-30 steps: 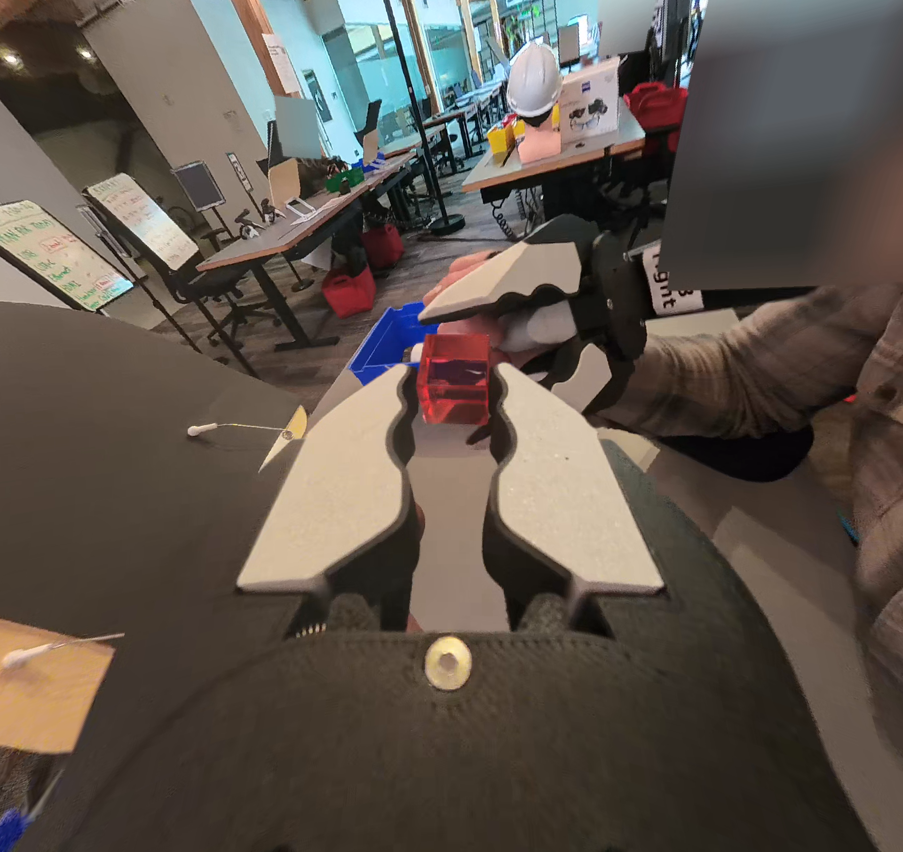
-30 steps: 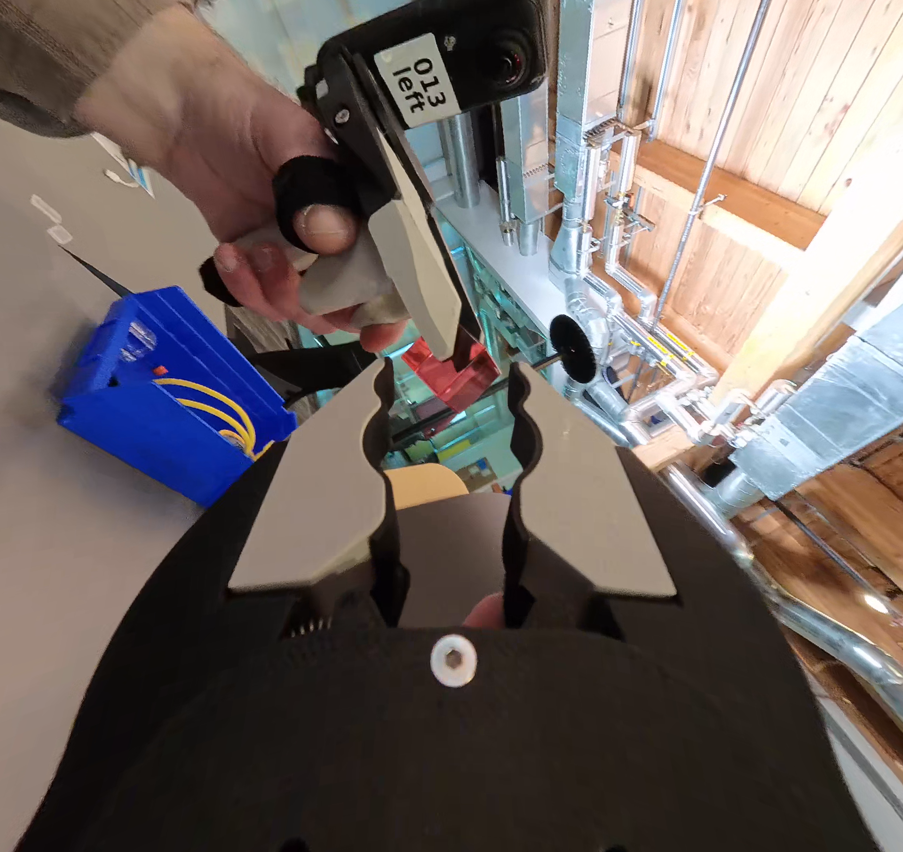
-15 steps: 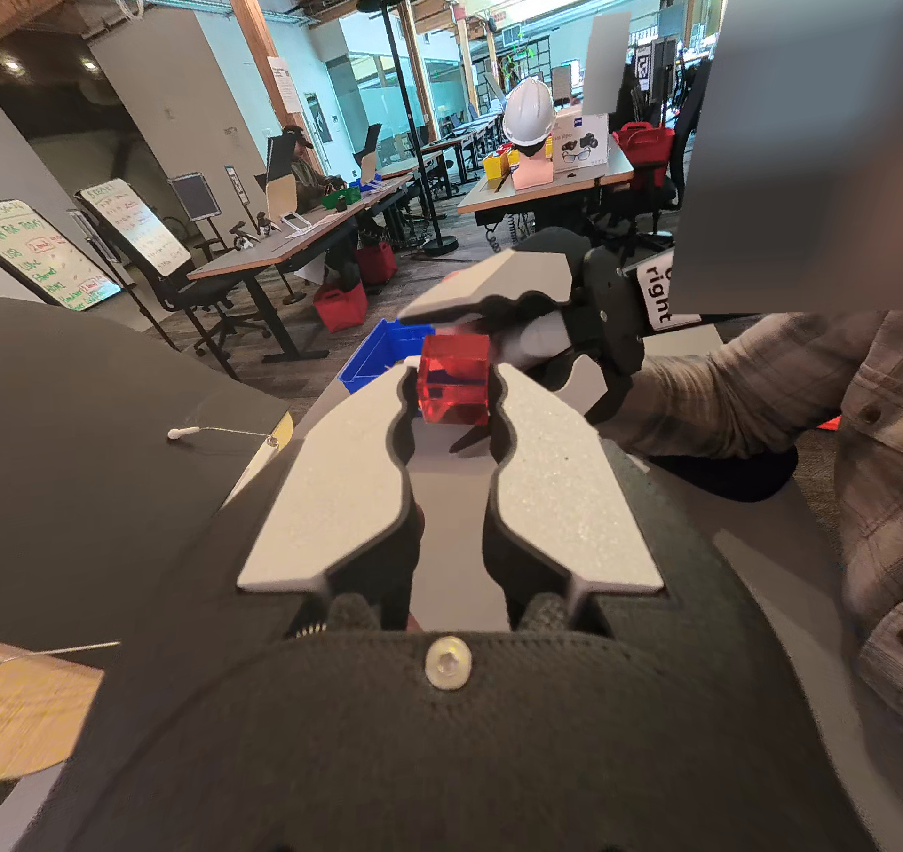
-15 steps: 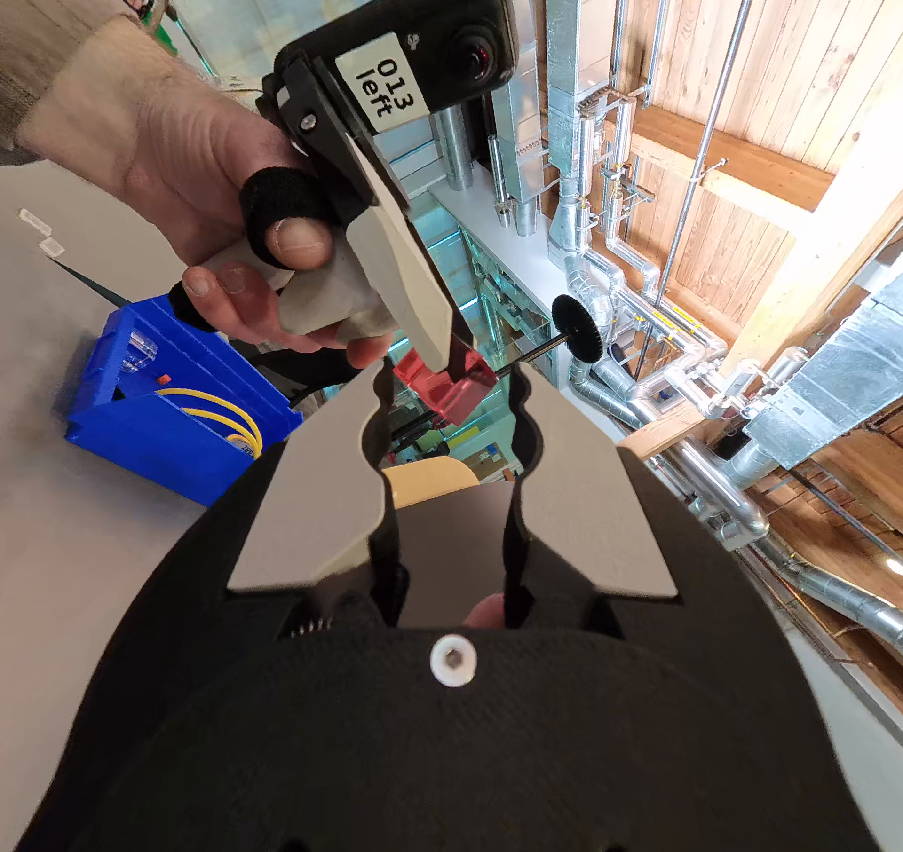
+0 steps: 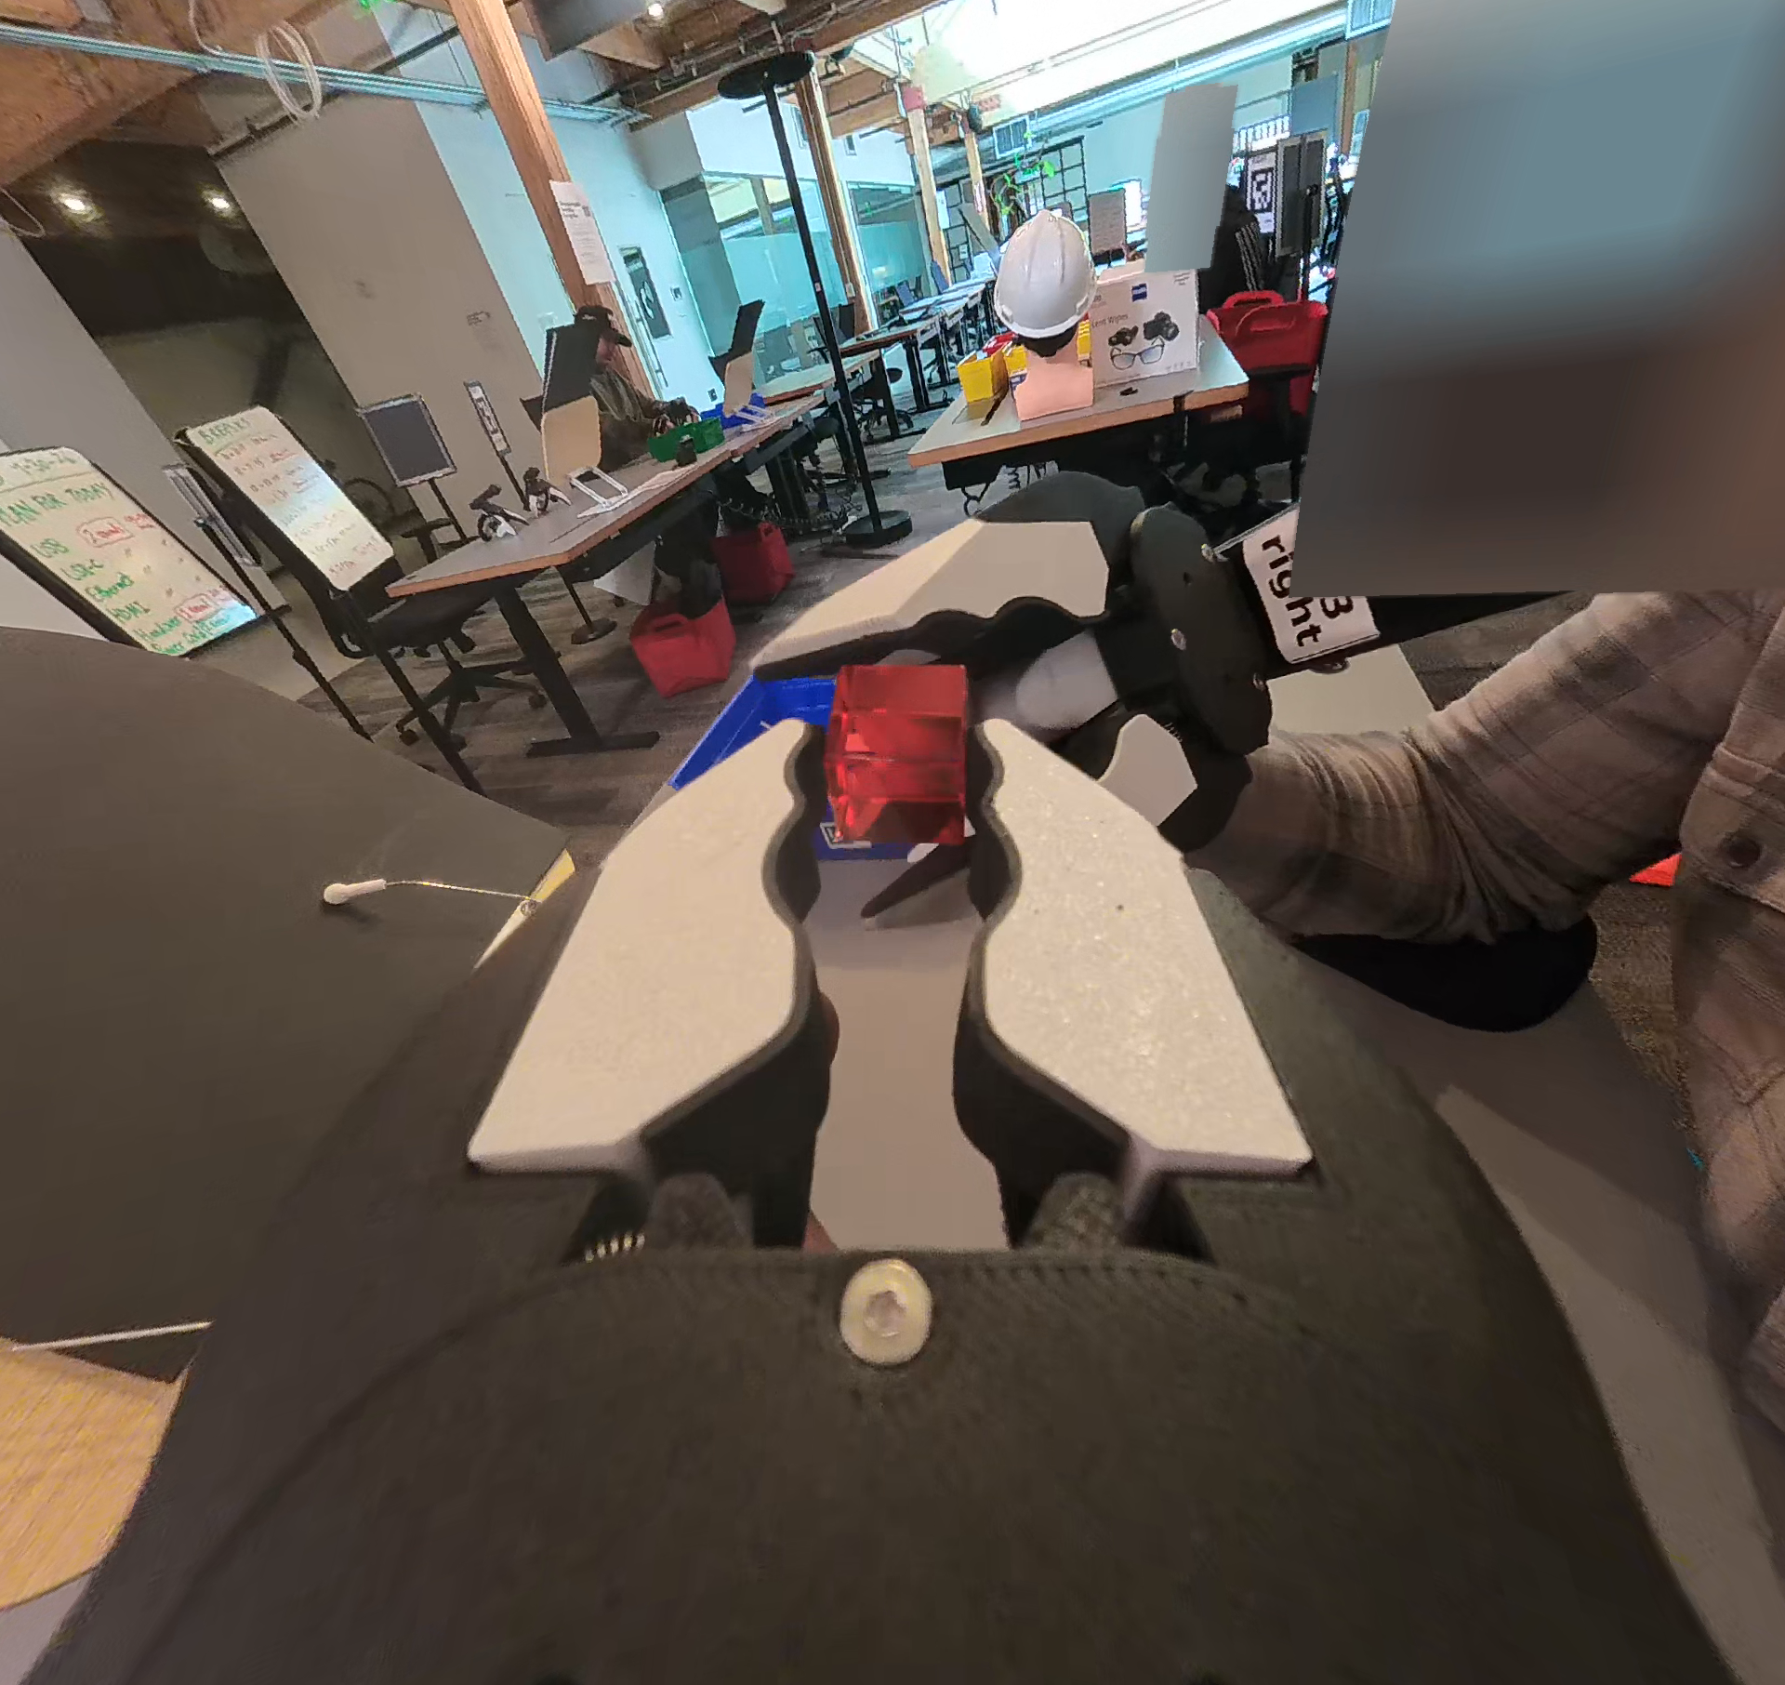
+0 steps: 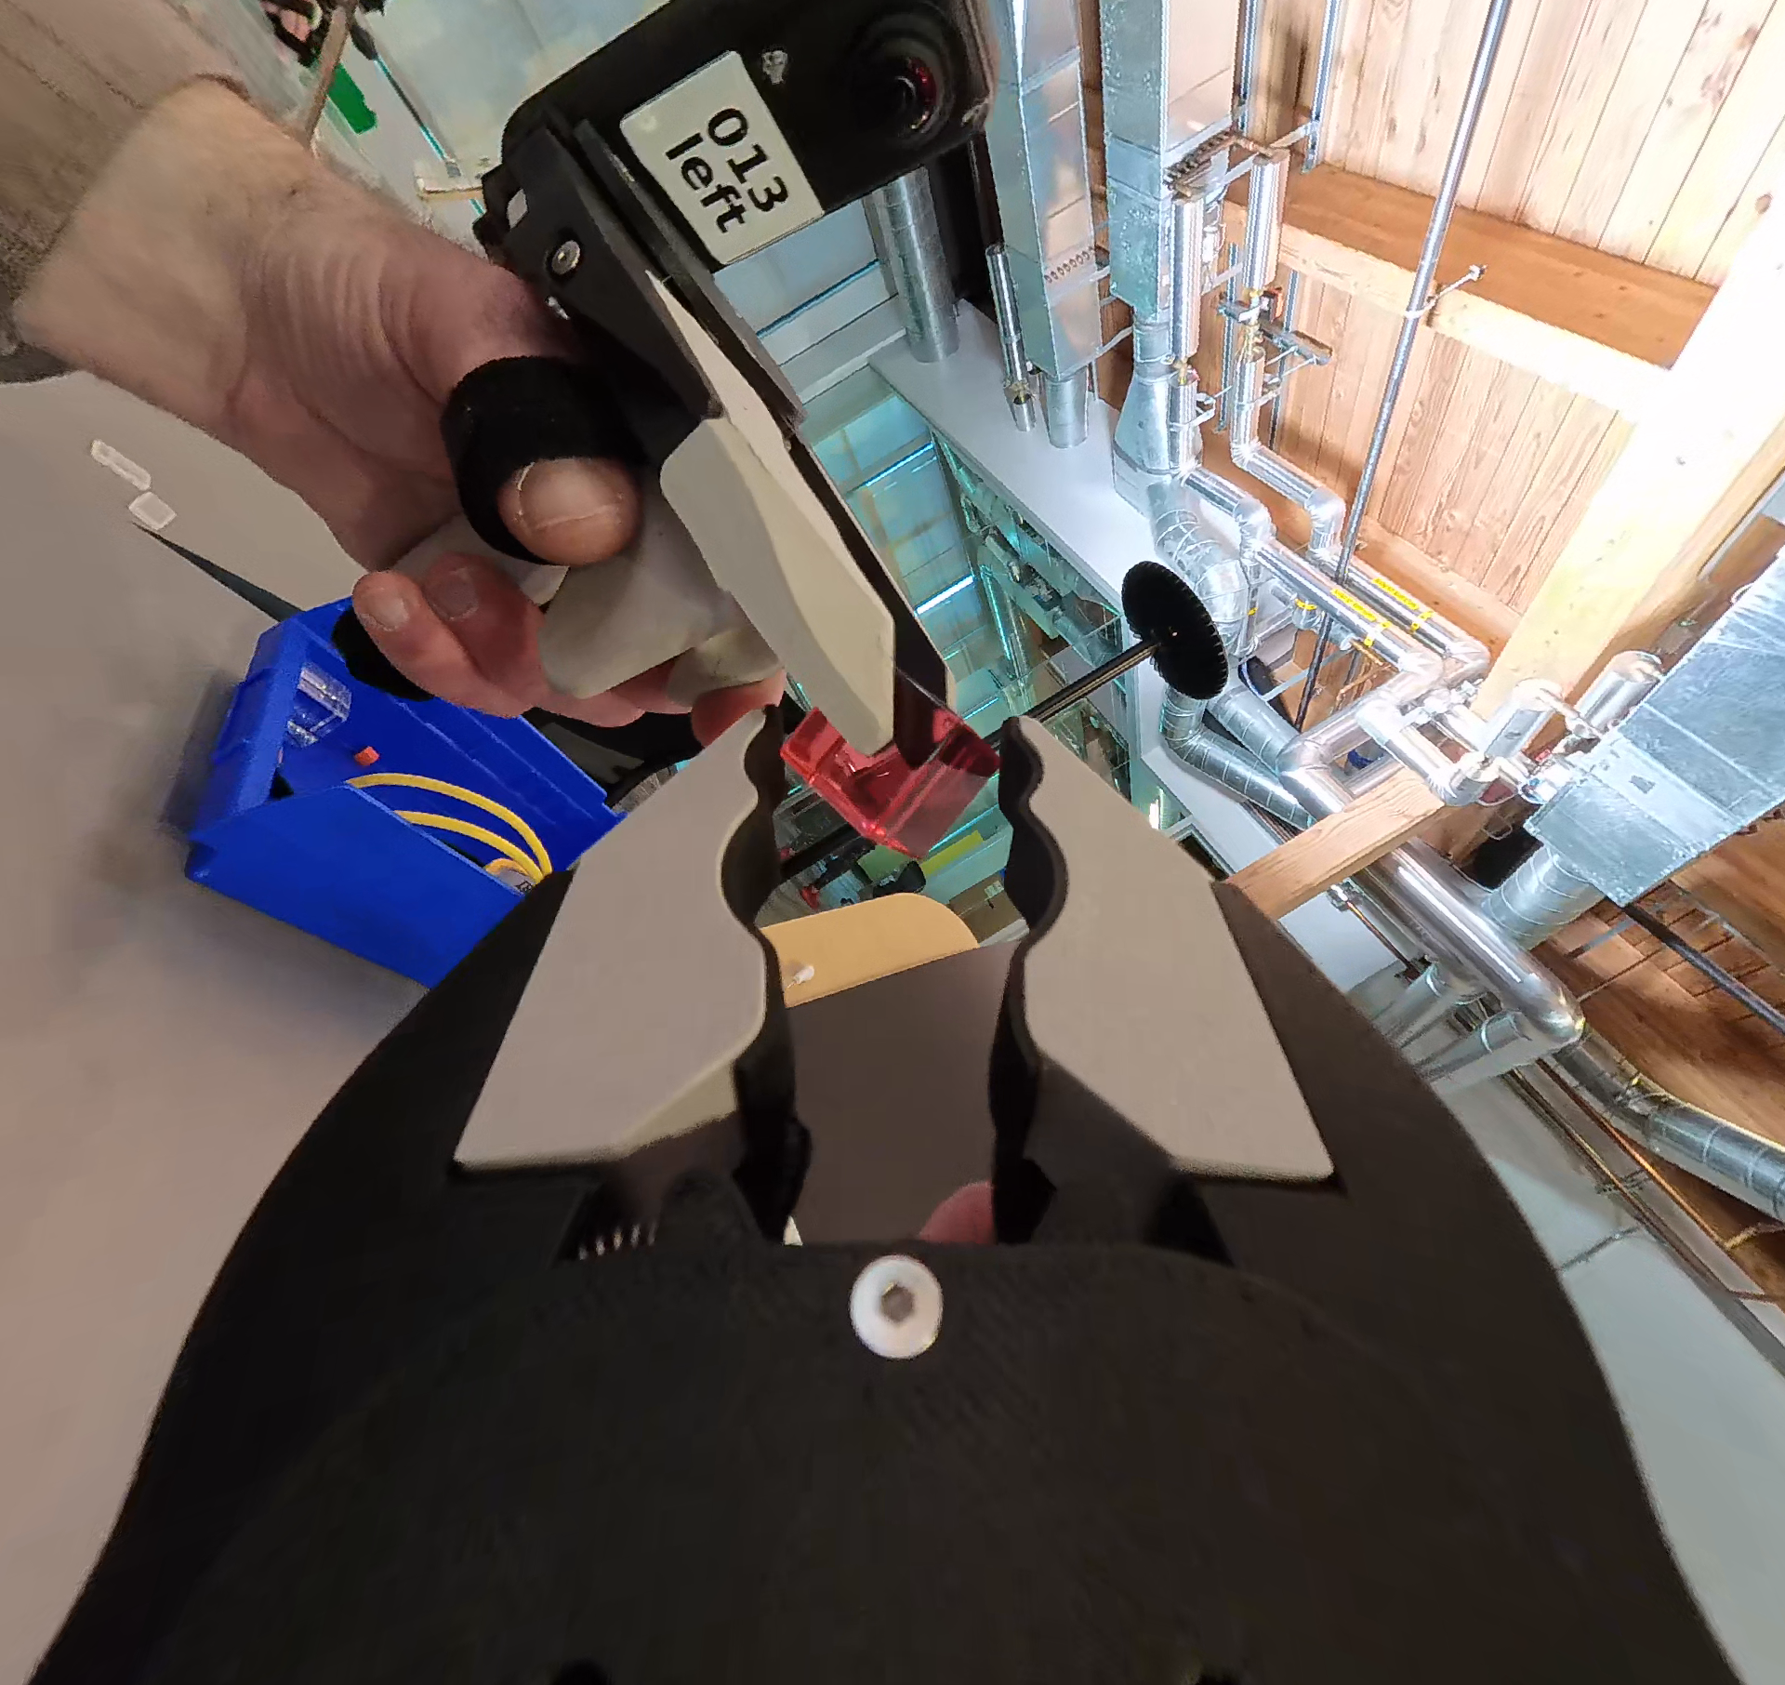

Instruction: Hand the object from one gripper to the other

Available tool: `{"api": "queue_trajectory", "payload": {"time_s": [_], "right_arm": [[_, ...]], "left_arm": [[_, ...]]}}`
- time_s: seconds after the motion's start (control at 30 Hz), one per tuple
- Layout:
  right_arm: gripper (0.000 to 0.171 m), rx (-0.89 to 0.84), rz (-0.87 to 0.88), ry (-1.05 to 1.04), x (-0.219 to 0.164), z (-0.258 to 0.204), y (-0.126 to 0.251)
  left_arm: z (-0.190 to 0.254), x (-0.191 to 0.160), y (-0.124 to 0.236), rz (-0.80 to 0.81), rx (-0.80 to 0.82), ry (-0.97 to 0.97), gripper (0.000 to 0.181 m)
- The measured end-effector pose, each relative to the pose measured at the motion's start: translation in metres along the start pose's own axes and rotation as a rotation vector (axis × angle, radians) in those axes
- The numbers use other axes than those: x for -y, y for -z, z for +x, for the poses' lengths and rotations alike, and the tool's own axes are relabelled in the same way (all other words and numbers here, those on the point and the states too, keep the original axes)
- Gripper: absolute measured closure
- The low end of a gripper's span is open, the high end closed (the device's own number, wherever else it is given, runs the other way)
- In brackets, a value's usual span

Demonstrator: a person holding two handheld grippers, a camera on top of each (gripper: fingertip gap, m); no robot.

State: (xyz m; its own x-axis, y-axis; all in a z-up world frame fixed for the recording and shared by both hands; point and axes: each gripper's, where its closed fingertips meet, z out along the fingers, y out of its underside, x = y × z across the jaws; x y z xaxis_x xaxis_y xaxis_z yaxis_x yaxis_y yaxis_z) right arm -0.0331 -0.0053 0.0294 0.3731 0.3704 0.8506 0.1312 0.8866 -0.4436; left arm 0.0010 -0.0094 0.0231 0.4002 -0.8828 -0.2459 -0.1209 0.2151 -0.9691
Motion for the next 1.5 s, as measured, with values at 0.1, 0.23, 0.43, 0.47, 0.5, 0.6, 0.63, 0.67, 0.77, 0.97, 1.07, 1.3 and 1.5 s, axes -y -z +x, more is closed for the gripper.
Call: {"api": "queue_trajectory", "payload": {"time_s": [0.1, 0.23, 0.43, 0.47, 0.5, 0.6, 0.63, 0.67, 0.77, 0.97, 1.07, 1.3, 1.5], "right_arm": [[0.125, -0.001, 0.000, -0.016, 0.000, 0.001, -0.001], [0.129, 0.001, -0.006, 0.000, 0.000, 0.000, -0.001], [0.130, 0.015, -0.010, -0.011, -0.001, -0.001, -0.001], [0.130, 0.014, -0.010, -0.014, -0.002, -0.001, -0.001], [0.130, 0.015, -0.010, -0.019, -0.002, 0.000, -0.001], [0.130, 0.012, -0.010, -0.022, -0.002, 0.000, -0.001], [0.130, 0.010, -0.009, -0.020, -0.002, 0.001, -0.002], [0.130, 0.006, -0.009, -0.018, -0.002, 0.001, -0.001], [0.131, -0.015, -0.017, 0.001, -0.004, 0.004, -0.002], [0.130, -0.091, -0.050, 0.060, -0.011, 0.015, -0.001], [0.130, -0.169, -0.077, 0.137, -0.015, 0.022, 0.000], [0.131, -0.391, -0.052, 0.263, -0.012, 0.039, 0.008], [0.131, -0.485, -0.031, 0.289, -0.006, 0.042, 0.011]], "left_arm": [[0.001, 0.000, 0.000, 0.009, -0.002, -0.004, 0.154], [0.001, 0.000, 0.001, 0.036, 0.002, 0.008, 0.154], [0.001, 0.000, 0.000, 0.075, 0.005, 0.030, 0.154], [0.001, 0.000, 0.000, 0.078, 0.006, 0.033, 0.154], [0.000, 0.000, 0.000, 0.079, 0.007, 0.034, 0.154], [0.000, 0.001, -0.001, 0.076, 0.009, 0.032, 0.154], [0.000, 0.001, -0.001, 0.075, 0.008, 0.030, 0.154], [0.000, 0.001, -0.001, 0.074, 0.007, 0.031, 0.154], [-0.003, 0.001, -0.001, 0.063, 0.027, 0.026, 0.152], [-0.020, 0.003, 0.003, 0.042, 0.192, 0.011, 0.132], [-0.024, 0.005, 0.004, 0.032, 0.271, 0.002, 0.129], [-0.019, 0.019, -0.002, 0.108, 0.297, 0.217, 0.122], [-0.008, 0.028, -0.010, 0.187, 0.269, 0.261, 0.121]]}}
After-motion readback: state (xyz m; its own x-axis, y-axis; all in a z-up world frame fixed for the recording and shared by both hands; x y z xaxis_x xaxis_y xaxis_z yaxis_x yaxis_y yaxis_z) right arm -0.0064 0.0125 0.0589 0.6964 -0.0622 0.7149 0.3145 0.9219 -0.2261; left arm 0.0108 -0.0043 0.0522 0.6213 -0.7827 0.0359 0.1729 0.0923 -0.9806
